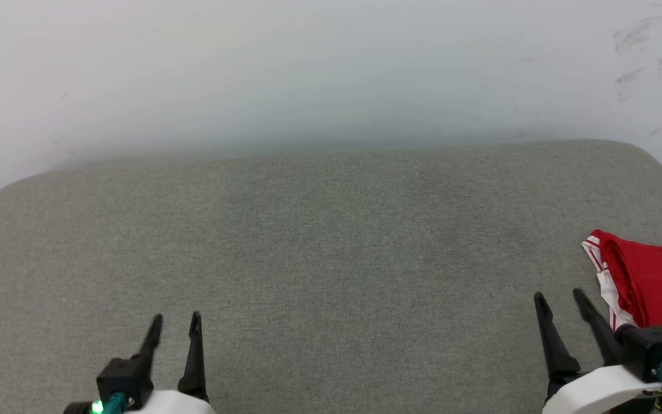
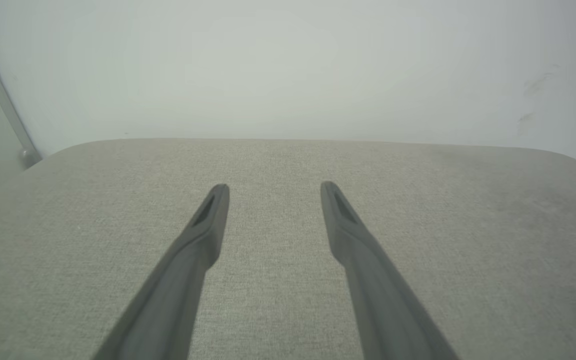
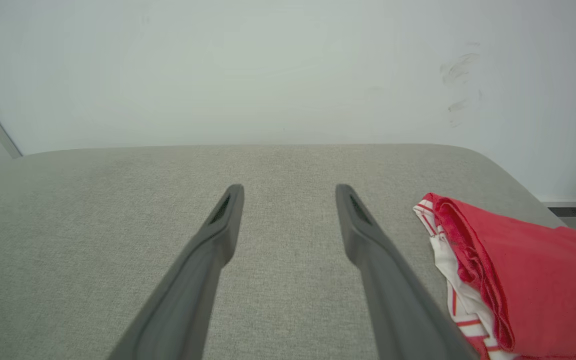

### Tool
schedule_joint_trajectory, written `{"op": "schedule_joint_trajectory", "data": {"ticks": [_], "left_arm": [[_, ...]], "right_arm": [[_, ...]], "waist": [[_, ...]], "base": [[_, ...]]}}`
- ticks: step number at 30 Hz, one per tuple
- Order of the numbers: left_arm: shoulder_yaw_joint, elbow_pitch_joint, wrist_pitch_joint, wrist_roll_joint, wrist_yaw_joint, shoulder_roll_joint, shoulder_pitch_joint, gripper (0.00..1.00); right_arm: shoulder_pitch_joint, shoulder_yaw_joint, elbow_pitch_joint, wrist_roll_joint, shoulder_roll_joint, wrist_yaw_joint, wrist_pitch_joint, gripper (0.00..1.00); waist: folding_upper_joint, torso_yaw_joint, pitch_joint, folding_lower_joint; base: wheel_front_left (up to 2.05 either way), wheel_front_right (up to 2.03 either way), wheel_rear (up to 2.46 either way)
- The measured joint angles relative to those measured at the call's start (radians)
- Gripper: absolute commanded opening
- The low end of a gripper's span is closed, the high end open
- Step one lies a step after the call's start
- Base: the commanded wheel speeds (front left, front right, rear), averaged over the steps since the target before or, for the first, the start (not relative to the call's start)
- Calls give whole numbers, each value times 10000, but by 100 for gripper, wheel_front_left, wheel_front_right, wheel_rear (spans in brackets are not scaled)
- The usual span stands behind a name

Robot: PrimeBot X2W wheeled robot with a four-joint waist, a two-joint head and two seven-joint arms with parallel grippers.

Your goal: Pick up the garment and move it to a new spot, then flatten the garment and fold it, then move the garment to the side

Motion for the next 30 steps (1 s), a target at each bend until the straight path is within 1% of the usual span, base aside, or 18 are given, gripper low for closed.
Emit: {"op": "schedule_joint_trajectory", "data": {"ticks": [3,9,10,12,13,15,16,30], "left_arm": [[-54,182,15,-4,0,-98,151,0],[221,293,347,-1087,-267,-261,207,0],[221,293,347,-1087,-267,-261,207,0],[343,328,468,-1569,-368,-359,185,0],[343,328,468,-1569,-368,-359,185,0],[476,357,623,-2040,-472,-424,105,0],[476,357,623,-2040,-472,-424,105,0],[1047,468,1193,-3998,-976,-723,-175,0]], "right_arm": [[65,15,201,8,2,0,10,0],[74,-46,495,1281,4,0,102,0],[74,-46,495,1281,4,0,102,0],[30,-84,596,1868,6,0,176,0],[30,-84,596,1868,6,0,176,0],[-36,-125,675,2424,8,0,188,0],[-36,-125,675,2424,8,0,188,0],[-325,-263,1066,4819,17,0,407,0]], "waist": [[0,1,2,0],[0,31,28,0],[0,31,28,0],[0,45,39,0],[0,45,39,0],[0,58,49,0],[0,58,49,0],[0,121,98,0]], "base": [[0,0,0],[0,0,0],[0,0,0],[0,0,0],[0,0,0],[0,0,0],[0,0,0],[0,0,0]]}}
